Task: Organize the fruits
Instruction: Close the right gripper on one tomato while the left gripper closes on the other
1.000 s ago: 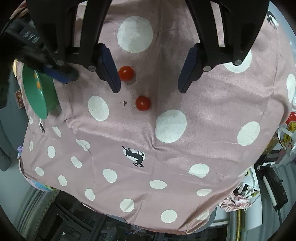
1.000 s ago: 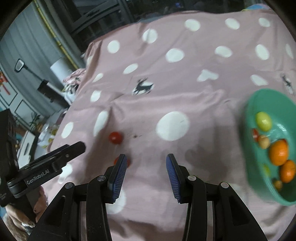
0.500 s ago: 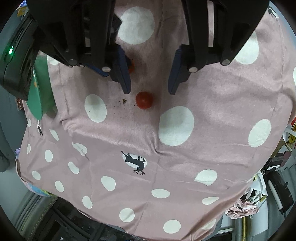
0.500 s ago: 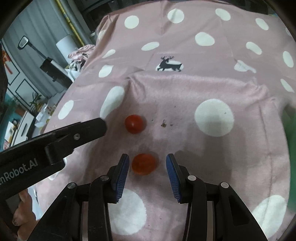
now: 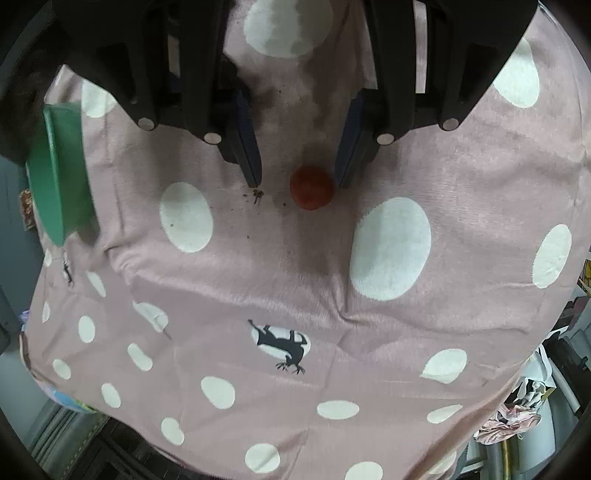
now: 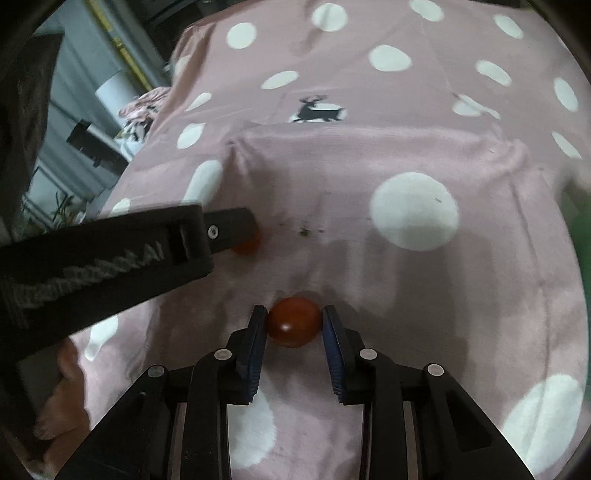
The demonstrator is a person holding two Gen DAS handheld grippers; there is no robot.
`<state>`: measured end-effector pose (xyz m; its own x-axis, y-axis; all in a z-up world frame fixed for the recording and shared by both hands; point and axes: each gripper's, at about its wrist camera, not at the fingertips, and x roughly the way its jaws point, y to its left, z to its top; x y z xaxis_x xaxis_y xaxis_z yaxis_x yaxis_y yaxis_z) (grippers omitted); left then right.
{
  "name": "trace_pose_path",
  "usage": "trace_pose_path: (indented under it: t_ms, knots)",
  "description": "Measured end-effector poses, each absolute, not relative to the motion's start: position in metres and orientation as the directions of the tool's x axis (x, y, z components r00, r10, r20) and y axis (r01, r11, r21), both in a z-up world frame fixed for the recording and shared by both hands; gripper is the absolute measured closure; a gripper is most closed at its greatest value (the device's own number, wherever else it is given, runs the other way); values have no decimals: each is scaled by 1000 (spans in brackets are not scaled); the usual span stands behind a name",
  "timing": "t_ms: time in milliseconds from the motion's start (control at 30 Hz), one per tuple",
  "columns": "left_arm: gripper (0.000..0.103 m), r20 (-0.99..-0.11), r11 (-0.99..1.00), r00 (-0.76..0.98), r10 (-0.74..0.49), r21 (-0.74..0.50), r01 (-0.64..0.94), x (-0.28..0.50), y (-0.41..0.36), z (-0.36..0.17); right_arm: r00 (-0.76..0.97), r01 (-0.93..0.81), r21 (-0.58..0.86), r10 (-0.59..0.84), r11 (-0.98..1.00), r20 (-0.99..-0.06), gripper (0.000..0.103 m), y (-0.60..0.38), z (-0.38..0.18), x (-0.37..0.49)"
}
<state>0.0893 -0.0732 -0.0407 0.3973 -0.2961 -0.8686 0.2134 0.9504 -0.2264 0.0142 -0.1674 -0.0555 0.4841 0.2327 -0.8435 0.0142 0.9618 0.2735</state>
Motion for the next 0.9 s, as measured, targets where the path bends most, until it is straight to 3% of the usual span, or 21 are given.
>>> trace_pose_path:
  t_ms: [633,800,900]
  knots:
    - [64,-887,960,379,-265,-203,194,99,-88,-62,572,85,337,231,938,-787,71,-210,-18,-19]
    - [76,-883,967,402,-243,-187,175,101,-86,-64,568,98,341,229,935,-790,71,-211,-19,-16]
    - [77,-878,964,402,-259,-208,167,102,-83,-65,568,99,346,232,933,-789,71,-212,-19,-16]
